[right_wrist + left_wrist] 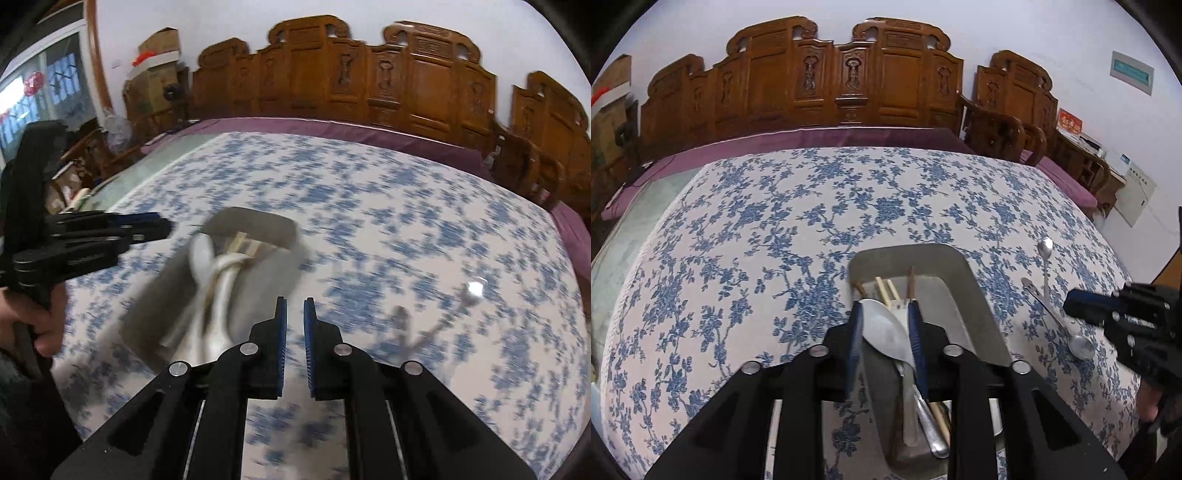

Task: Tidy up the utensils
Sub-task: 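Lower the white fork into the tray and open the left gripper while the right releases the spoon, then grasp the steel spoon on the cloth with the right gripper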

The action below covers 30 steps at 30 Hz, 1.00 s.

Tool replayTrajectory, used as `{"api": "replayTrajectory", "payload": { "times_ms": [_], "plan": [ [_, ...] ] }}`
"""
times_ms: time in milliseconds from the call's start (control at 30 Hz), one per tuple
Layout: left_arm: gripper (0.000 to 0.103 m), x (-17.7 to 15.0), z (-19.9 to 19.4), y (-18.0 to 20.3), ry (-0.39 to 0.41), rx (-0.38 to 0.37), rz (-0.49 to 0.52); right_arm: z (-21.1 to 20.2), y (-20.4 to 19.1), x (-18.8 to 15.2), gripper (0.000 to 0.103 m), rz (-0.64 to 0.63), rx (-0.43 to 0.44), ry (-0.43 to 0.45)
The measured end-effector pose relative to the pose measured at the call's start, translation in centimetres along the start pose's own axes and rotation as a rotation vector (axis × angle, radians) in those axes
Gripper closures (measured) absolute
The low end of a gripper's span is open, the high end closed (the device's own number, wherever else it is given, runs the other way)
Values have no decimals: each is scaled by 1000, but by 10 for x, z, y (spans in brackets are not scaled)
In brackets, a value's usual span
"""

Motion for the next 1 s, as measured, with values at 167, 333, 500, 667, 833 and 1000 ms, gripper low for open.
{"api": "replayTrajectory", "payload": {
  "times_ms": [167, 333, 500, 667, 833, 1000],
  "plan": [
    [46, 1, -1, 15, 16, -3, 16, 3, 56, -5, 82, 45, -95, -18],
    [40, 1, 2, 31, 19, -5, 27, 23, 114, -6, 71, 140, -177, -57],
    [39, 3, 5, 51, 20, -15, 46, 54, 151, -2, 71, 210, -231, -105],
    [39, 5, 7, 65, 26, -22, 43, 82, 162, 10, 71, 230, -248, -146],
    [39, 3, 11, 70, 15, -32, 33, 95, 171, 20, 71, 267, -271, -167],
    [39, 3, 9, 76, 17, -34, 51, 102, 169, 27, 71, 275, -319, -204]
  ]
}}
Point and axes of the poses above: each gripper's, at about its wrist camera, not at the fingertips, and z roughly the way its jaws point, y to its right, x to its top, the point moved 5 cm from there along z, roughly the way its jaws point, and after that the axes turned 12 degrees about z, right-handed, at the moved point
